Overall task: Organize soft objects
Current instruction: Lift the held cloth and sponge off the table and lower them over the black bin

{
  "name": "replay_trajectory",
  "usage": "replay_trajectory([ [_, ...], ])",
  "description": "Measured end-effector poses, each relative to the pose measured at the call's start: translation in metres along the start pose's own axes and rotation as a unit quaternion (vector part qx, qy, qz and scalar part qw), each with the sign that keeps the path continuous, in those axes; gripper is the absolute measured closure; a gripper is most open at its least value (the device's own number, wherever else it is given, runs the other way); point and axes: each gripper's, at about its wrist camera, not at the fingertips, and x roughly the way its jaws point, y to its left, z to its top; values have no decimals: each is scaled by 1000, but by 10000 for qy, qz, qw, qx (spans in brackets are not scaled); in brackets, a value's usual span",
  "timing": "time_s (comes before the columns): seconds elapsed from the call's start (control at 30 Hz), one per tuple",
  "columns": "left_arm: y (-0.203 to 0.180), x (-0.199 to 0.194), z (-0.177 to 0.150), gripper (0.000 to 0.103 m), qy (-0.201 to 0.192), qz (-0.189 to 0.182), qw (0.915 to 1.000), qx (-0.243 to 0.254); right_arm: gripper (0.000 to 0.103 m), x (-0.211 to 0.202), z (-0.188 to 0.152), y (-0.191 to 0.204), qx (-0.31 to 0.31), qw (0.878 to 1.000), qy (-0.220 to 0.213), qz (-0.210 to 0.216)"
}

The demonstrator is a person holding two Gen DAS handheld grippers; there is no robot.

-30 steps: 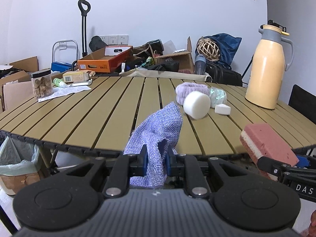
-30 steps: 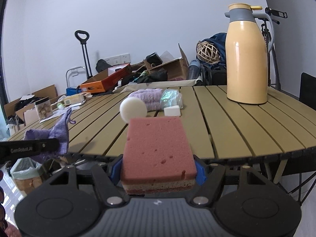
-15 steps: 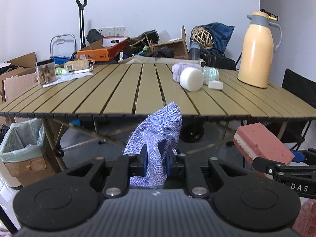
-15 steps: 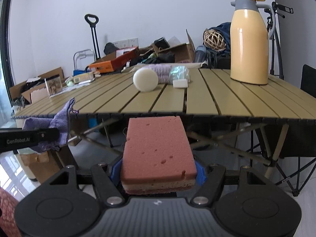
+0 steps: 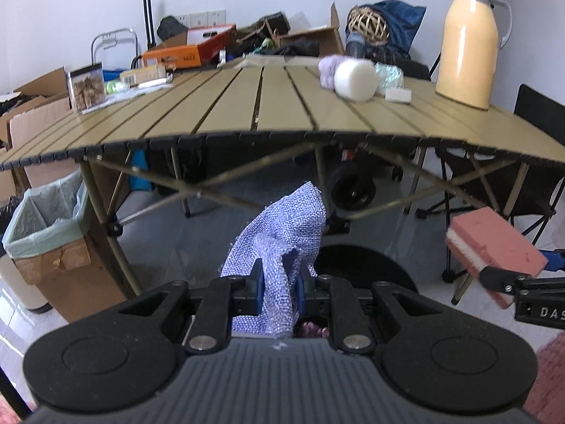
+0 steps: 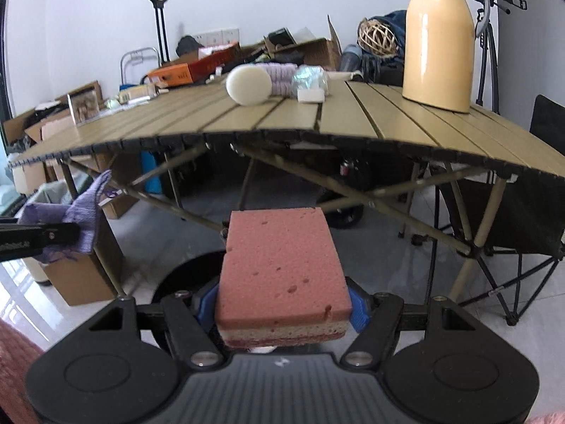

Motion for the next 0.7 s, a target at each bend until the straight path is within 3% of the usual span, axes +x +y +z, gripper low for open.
replay_trajectory([
  [0.33,16,32,-24,86,814,193,9965,9,35,20,-20,-23,283,9974,607,-271],
  [0.7,31,71,-28,86,1798,252,9826,-405,35,35,-22,-28,485,9946,882,-271],
])
